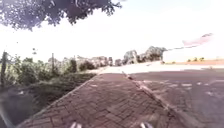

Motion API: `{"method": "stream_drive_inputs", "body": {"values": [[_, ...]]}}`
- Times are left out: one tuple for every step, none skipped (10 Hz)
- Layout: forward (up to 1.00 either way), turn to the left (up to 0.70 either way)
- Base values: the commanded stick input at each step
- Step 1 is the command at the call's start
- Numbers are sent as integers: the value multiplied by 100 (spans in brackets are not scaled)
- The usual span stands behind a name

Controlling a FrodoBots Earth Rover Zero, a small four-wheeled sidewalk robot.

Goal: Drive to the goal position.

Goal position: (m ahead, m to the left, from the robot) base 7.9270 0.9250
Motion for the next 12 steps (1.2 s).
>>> {"method": "stream_drive_inputs", "body": {"values": [[70,0],[70,0],[70,0],[70,0],[70,0],[70,0],[70,0],[70,0],[70,0],[70,0],[70,0],[70,0]]}}
